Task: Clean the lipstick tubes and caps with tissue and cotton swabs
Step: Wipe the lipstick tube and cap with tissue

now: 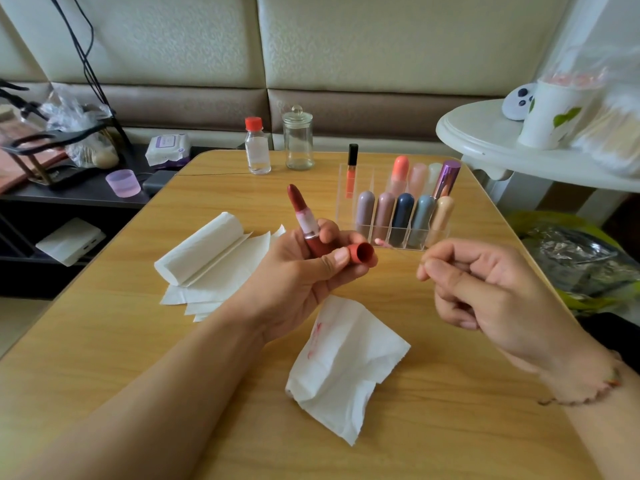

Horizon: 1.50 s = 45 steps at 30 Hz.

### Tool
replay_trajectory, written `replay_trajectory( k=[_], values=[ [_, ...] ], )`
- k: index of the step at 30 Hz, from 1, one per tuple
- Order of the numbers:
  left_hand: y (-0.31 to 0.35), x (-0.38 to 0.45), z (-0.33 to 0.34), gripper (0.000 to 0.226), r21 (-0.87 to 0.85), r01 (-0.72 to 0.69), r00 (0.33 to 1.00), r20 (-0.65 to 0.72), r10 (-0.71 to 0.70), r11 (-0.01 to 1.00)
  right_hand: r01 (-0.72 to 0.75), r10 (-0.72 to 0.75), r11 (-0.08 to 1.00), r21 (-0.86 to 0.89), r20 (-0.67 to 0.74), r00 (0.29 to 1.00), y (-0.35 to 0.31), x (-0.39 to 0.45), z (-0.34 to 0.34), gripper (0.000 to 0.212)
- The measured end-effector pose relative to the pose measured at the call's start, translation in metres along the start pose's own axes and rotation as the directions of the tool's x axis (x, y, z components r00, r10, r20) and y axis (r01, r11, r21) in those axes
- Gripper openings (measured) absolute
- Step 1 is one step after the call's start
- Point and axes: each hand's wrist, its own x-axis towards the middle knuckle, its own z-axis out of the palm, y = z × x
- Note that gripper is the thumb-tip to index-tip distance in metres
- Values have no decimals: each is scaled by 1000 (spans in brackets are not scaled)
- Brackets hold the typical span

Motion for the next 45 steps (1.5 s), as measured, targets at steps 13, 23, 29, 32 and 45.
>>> replay_trajectory(
  k=[13, 23, 29, 32, 45],
  values=[
    [-1, -4, 9, 35, 585, -158, 979, -12, 203, 795, 301, -356, 641, -706, 73, 931, 14, -2, 11, 20],
    [2, -5, 12, 40, 614, -161, 980, 7, 198, 773, 269, -293, 779, -566, 51, 955, 13, -3, 13, 19],
    [4, -4, 11, 39, 618, -170, 980, 24, 198, 768, 241, -250, 815, -527, 56, 967, 15, -2, 12, 19],
    [3, -4, 11, 38, 607, -173, 980, 27, 197, 776, 222, -259, 826, -519, 1, 966, 15, -1, 12, 18],
    [9, -6, 7, 38, 652, -185, 974, 21, 227, 735, 108, -83, 966, -236, 113, 990, 9, -2, 2, 21]
  ],
)
